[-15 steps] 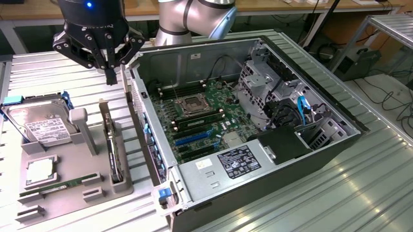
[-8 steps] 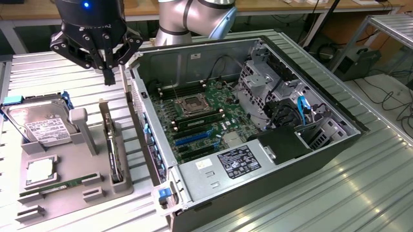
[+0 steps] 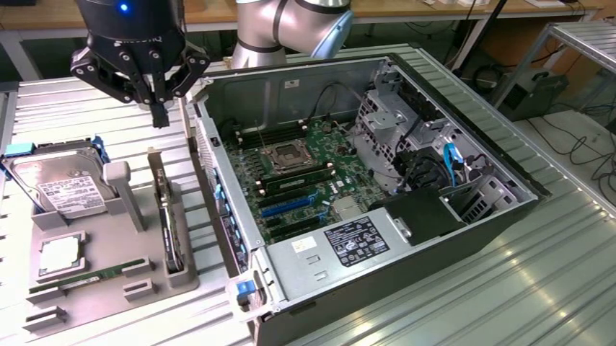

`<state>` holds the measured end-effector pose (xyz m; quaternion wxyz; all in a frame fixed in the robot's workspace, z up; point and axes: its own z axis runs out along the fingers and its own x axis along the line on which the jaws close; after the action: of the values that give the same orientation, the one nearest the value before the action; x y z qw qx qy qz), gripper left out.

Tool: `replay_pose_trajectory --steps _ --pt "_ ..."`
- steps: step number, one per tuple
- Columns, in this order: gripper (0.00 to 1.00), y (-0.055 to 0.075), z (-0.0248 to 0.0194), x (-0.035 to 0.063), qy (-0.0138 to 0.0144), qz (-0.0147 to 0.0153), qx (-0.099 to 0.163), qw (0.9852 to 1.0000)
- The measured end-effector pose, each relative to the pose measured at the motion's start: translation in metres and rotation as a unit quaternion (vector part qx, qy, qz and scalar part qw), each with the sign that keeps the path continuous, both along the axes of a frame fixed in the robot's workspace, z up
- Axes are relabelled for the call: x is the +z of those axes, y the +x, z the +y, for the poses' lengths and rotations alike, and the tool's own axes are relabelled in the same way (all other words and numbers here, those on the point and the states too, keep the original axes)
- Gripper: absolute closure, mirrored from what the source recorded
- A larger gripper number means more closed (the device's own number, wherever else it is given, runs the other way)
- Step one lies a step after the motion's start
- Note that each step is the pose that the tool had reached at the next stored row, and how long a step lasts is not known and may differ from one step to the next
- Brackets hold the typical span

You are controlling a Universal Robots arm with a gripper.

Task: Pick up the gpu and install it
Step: 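Reach for the gpu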

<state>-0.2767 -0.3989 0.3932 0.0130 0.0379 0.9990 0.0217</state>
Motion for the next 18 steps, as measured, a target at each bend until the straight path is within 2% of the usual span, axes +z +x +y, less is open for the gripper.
replay_pose_trajectory --steps 8,18 --pt "0.89 -0.0006 -0.0002 0.0000 0.0000 0.0000 0.000 1.0000" --pt "0.89 -0.0005 -0.0047 -0.0002 0.0000 0.0000 0.000 1.0000"
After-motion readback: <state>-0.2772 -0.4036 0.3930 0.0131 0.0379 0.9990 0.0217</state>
